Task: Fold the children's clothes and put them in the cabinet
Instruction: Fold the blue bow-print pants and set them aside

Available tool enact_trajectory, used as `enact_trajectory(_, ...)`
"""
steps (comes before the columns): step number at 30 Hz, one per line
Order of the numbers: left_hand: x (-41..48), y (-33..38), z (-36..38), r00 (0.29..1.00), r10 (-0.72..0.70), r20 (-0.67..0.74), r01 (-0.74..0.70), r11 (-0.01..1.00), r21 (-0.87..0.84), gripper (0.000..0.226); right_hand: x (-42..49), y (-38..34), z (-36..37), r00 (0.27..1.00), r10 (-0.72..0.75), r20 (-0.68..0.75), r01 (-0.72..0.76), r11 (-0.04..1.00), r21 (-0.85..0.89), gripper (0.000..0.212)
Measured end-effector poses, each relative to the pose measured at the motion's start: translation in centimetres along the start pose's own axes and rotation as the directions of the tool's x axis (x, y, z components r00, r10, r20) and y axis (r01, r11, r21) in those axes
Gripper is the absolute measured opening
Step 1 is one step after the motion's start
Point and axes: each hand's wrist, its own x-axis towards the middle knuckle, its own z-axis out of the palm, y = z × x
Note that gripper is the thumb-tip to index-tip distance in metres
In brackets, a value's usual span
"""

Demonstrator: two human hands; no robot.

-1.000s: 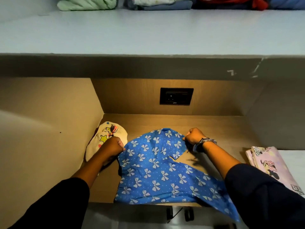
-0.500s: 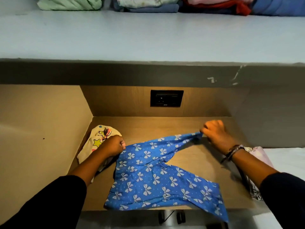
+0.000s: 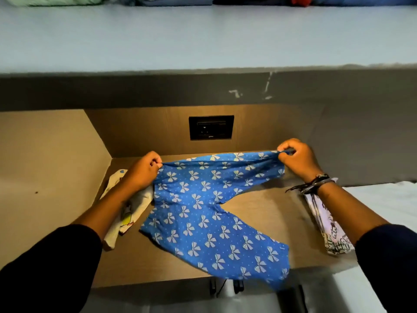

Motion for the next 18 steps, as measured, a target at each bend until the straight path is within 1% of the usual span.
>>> enact_trajectory(3, -1.8, 0.2, -0.6, 0.999, 0.049, 0.008, -0.049, 0.999, -0.002, 0.012, -4.4, -1.4, -0.8, 0.979, -0.205, -0.015, 0.204, 0.979, -0.028, 0.017)
enact_trajectory(5, -4.0, -0.6, -0.5, 0.998, 0.058, -0.007, -0.058, 0.998, 0.024, 0.013, -9.2, -1.3, -0.8, 0.948, -0.315, 0.038, 0.317, 0.946, -0.067, 0.009)
enact_trajectory(6, -5.3, -1.3, -0.3, 0.997, 0.071, -0.011, -0.07, 0.997, 0.04, 0.013, -12.0, -1.1, -0.6, 0.938, -0.334, 0.09, 0.341, 0.936, -0.089, 0.009)
enact_trajectory(9, -9.5, -3.3, 0.5, 0.987, 0.159, 0.023, -0.16, 0.985, 0.071, 0.016, -20.5, 0.2, 0.4, 0.913, -0.332, 0.238, 0.369, 0.92, -0.131, 0.006)
enact_trajectory(11, -11.8, -4.6, 0.8, 0.974, 0.22, 0.053, -0.225, 0.969, 0.103, 0.013, -25.2, 1.2, 1.2, 0.881, -0.36, 0.308, 0.42, 0.895, -0.154, 0.006)
enact_trajectory(12, -12.6, -5.2, 0.9, 0.971, 0.226, 0.075, -0.234, 0.963, 0.13, 0.01, -27.0, 1.7, 1.4, 0.866, -0.375, 0.331, 0.445, 0.879, -0.17, 0.007)
enact_trajectory(15, -14.0, -6.9, 1.3, 0.961, 0.229, 0.155, -0.265, 0.923, 0.279, 0.016, -30.1, 2.3, 1.8, 0.863, -0.365, 0.349, 0.448, 0.872, -0.198, 0.027)
enact_trajectory(16, -14.3, -7.1, 1.5, 0.956, 0.233, 0.178, -0.28, 0.906, 0.317, 0.018, -30.5, 2.1, 1.8, 0.866, -0.346, 0.36, 0.439, 0.871, -0.22, 0.027)
enact_trajectory(18, -14.6, -7.1, 1.5, 0.945, 0.253, 0.209, -0.313, 0.886, 0.343, 0.029, -30.5, 1.4, 1.8, 0.865, -0.321, 0.386, 0.433, 0.866, -0.249, 0.011)
